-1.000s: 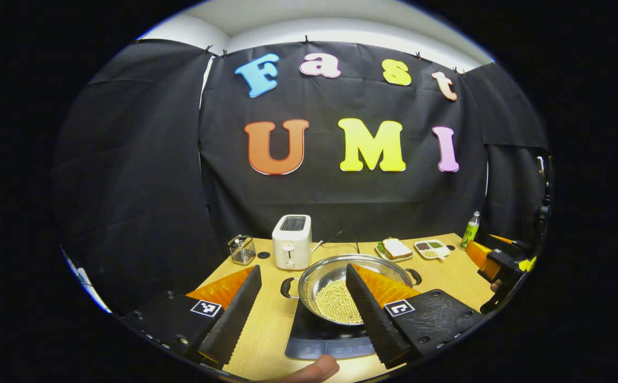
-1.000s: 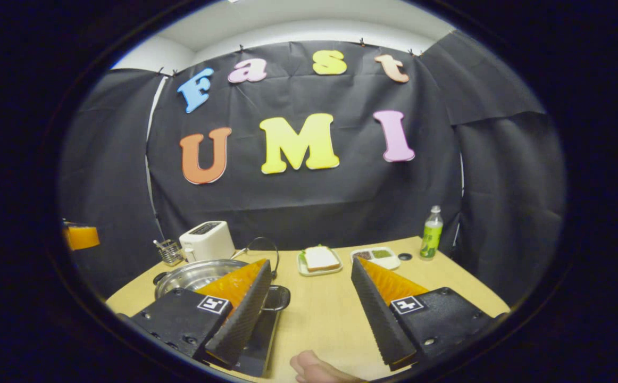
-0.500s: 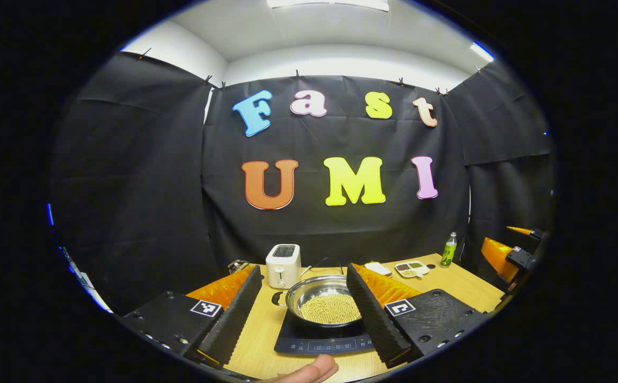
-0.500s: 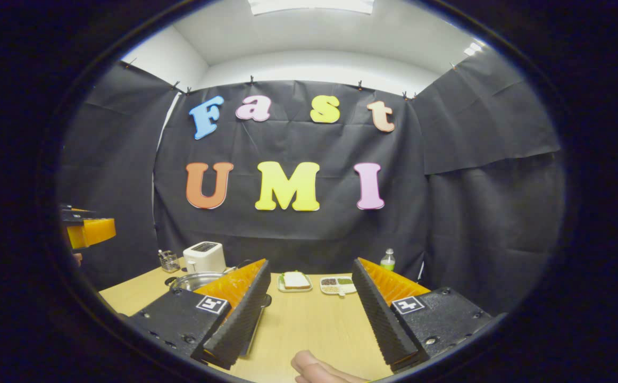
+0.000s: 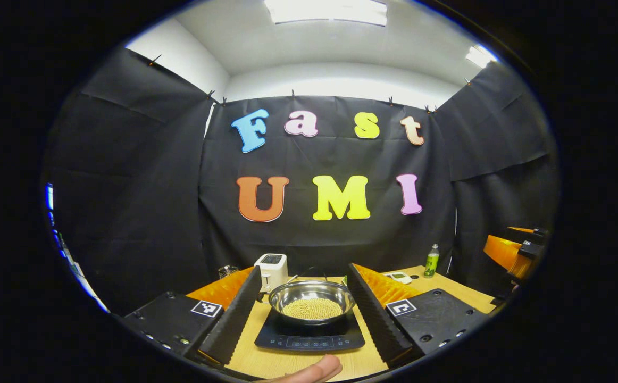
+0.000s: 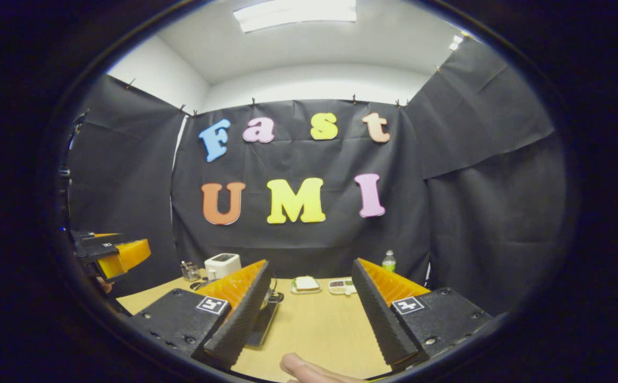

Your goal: First push the handle of the pot to place it horizontally, then grasp the pot with both hands and set it on the induction cooktop.

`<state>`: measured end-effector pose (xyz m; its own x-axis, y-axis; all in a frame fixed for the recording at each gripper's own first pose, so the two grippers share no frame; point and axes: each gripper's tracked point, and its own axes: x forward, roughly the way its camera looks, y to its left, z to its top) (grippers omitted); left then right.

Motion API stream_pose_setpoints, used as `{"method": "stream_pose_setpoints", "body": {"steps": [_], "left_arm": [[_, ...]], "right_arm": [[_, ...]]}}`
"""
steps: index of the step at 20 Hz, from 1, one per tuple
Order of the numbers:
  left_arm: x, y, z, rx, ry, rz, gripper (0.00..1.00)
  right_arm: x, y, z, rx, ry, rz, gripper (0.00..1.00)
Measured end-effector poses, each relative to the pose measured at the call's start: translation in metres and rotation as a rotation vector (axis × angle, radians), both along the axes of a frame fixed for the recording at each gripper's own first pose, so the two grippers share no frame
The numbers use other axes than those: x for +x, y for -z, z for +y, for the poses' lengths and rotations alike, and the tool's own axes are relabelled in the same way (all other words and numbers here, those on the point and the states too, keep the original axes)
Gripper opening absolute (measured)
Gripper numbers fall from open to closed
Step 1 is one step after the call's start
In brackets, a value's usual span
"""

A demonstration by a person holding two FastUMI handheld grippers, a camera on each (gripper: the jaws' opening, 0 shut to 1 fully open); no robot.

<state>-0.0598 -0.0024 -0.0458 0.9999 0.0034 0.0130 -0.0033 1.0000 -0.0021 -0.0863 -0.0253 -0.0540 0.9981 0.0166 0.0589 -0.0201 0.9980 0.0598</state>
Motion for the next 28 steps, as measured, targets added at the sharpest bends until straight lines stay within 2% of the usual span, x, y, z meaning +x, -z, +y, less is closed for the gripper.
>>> {"method": "stream_pose_setpoints", "body": {"steps": [8,24,28], "left_arm": [[-0.010,0.000,0.001,-0.031,0.021,-0.010,0.96],[-0.009,0.000,0.002,-0.034,0.049,-0.043,0.96],[-0.010,-0.008,0.007,-0.035,0.024,-0.083,0.96]], "right_arm": [[-0.008,-0.001,-0.006,0.029,-0.005,-0.019,0.96],[-0.010,-0.006,-0.003,0.028,-0.026,-0.049,0.96],[-0.009,-0.005,-0.002,0.039,-0.040,-0.058,0.97]]}}
